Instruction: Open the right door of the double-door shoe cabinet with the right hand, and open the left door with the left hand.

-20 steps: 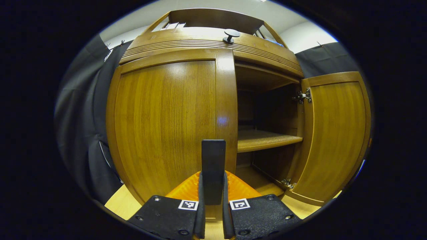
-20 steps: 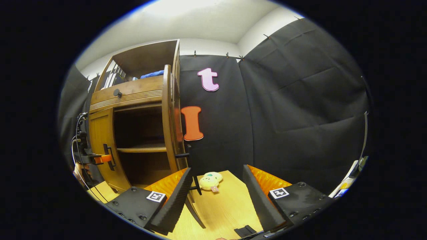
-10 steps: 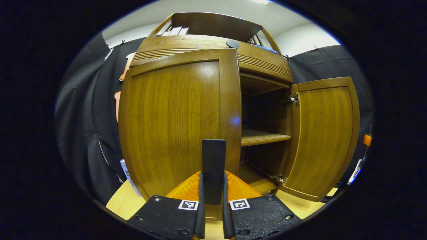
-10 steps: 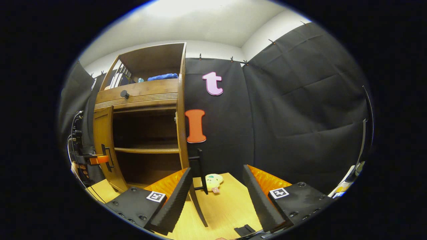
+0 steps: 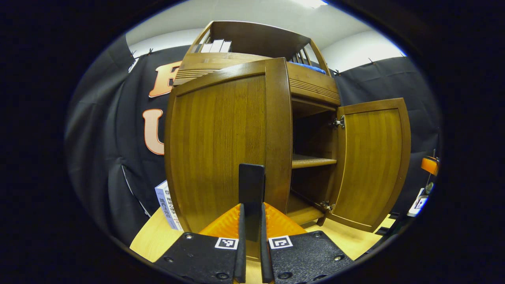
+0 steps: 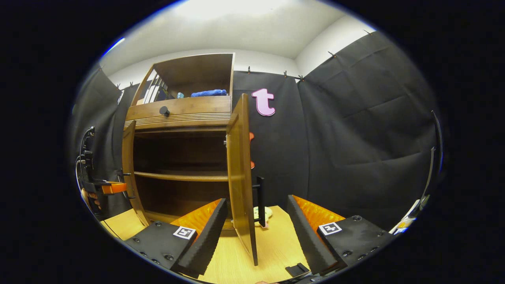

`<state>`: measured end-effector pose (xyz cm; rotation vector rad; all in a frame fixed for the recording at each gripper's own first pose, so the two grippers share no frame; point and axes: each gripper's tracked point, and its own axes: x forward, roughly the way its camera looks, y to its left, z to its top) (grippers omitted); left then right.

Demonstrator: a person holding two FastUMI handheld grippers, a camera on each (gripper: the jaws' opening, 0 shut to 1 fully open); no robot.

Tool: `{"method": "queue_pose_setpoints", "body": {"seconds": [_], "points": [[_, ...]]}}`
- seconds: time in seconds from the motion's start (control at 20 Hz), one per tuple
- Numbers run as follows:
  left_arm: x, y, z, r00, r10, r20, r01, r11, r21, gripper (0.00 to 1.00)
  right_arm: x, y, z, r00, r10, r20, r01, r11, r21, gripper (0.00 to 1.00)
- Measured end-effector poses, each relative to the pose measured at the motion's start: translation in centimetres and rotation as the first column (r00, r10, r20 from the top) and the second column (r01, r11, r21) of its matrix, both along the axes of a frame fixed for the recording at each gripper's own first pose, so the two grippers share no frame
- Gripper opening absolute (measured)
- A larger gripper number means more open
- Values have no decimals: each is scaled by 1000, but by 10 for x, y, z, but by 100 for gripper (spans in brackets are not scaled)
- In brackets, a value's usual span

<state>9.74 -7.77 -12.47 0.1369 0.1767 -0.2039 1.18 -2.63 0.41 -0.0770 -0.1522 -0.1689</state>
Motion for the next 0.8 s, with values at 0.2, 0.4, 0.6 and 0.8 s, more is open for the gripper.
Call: {"method": "queue_pose_setpoints", "body": {"seconds": [0.2,0.4,0.6,0.8], "points": [[-6,5,2,1000,16,-19,-16,1000,2,11,-4,11,0,1000,16,5,-16,1000,-5,100],[-16,14,7,1000,31,6,-31,1000,6,12,-7,15,-8,1000,23,-6,-23,1000,-4,98],[-30,30,12,999,49,21,-50,999,18,11,-3,21,-11,999,40,-11,-39,999,10,89],[-46,53,20,998,65,20,-65,998,6,10,4,37,-15,997,69,-19,-68,998,8,89]]}}
